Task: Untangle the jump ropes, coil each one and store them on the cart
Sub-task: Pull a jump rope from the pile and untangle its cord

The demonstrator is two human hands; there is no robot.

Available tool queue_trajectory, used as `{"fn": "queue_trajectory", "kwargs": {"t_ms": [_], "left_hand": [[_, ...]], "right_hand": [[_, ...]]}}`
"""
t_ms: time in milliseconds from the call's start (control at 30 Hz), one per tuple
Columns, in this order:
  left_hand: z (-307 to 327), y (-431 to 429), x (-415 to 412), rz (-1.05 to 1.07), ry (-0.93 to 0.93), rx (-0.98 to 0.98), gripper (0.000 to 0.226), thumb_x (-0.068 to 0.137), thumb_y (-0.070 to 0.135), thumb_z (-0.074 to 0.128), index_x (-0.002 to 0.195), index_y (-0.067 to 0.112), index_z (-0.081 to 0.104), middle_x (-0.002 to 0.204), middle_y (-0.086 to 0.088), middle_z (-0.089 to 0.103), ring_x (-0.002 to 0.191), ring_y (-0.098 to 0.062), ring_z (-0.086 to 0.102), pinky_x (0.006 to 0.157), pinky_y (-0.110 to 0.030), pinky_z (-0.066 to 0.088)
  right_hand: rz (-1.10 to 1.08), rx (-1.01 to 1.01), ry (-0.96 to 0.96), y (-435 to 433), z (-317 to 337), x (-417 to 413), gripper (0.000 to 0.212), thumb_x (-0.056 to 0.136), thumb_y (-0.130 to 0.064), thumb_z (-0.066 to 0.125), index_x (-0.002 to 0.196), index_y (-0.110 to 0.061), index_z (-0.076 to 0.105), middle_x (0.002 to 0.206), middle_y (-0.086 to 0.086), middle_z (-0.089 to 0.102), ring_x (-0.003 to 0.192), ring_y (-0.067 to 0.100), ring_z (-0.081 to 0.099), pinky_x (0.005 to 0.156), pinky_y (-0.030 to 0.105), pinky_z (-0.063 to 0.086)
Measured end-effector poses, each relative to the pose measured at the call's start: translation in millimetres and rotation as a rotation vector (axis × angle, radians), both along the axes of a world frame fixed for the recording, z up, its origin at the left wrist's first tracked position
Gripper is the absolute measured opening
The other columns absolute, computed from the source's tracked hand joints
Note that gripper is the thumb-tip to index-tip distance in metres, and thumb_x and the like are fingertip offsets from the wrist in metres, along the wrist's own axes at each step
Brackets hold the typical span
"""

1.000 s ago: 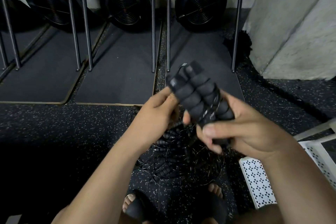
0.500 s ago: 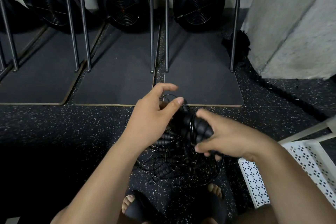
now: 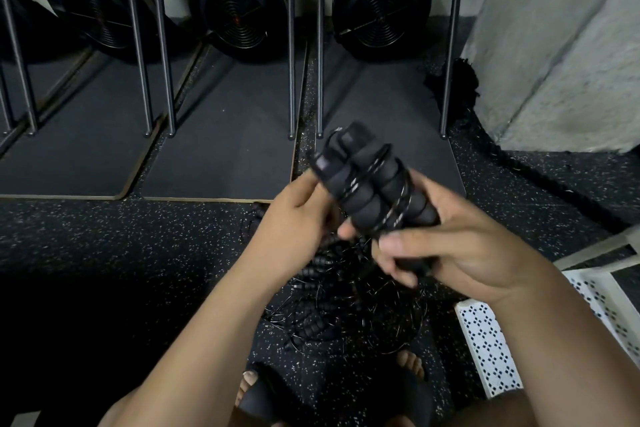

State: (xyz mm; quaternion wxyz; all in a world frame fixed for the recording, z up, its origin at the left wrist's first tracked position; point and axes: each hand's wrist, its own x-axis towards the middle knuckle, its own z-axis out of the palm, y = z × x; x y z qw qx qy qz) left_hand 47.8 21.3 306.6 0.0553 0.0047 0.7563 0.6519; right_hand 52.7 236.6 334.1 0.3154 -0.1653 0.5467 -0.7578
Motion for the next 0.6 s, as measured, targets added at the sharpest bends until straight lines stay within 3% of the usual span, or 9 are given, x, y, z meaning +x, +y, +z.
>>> {"fn": "queue_trajectory", "kwargs": {"t_ms": [67,167,300,500,600], "left_hand": [[1,3,-1,-0.014,0.024,0.000,0.020,0.113,0.045,0.046,0.115,0.034,0.063,0.068,0.007,0.051,0.055,-0.010,0.043,0.054,-0.024,0.039],[3,3,0,-0.018,0.025,-0.102,0.028,0.113,0.044,0.046,0.140,0.040,0.052,0.061,0.013,0.052,0.052,-0.003,0.046,0.053,-0.014,0.040],[0,2,2,-0.040,0.078,-0.270,0.038,0.111,0.045,0.049,0.148,0.047,0.041,0.061,-0.004,0.052,0.053,-0.007,0.048,0.058,-0.024,0.040],[4,4,4,-0.053,0.118,-0.317,0.044,0.104,0.041,0.065,0.143,0.050,0.047,0.053,0.008,0.047,0.049,-0.008,0.041,0.052,-0.022,0.035],[6,-1,5,-0.040,0.158,-0.331,0.042,0.102,0.040,0.070,0.139,0.048,0.053,0.050,0.010,0.044,0.045,-0.005,0.038,0.050,-0.020,0.031]], "right_hand": [[-0.178,0.040,-0.017,-3,-1,-3,0.061,0.088,0.001,0.075,0.143,-0.007,0.051,0.128,0.030,0.070,0.077,0.026,0.062,0.054,0.031,0.048],[-0.380,0.131,-0.028,-7,-4,-7,0.056,0.087,-0.005,0.080,0.138,-0.011,0.056,0.125,0.023,0.074,0.080,0.025,0.063,0.055,0.032,0.048],[-0.563,0.347,-0.022,-7,-15,-11,0.053,0.087,-0.004,0.085,0.128,-0.018,0.054,0.112,0.020,0.077,0.076,0.026,0.070,0.054,0.035,0.052],[-0.456,0.807,0.165,-7,-30,-11,0.051,0.084,-0.005,0.084,0.109,-0.037,0.054,0.090,0.002,0.077,0.067,0.021,0.077,0.052,0.034,0.056],[-0.256,0.876,0.133,-5,-32,-10,0.050,0.084,-0.004,0.084,0.108,-0.038,0.056,0.089,0.004,0.077,0.066,0.021,0.076,0.052,0.034,0.054]]}}
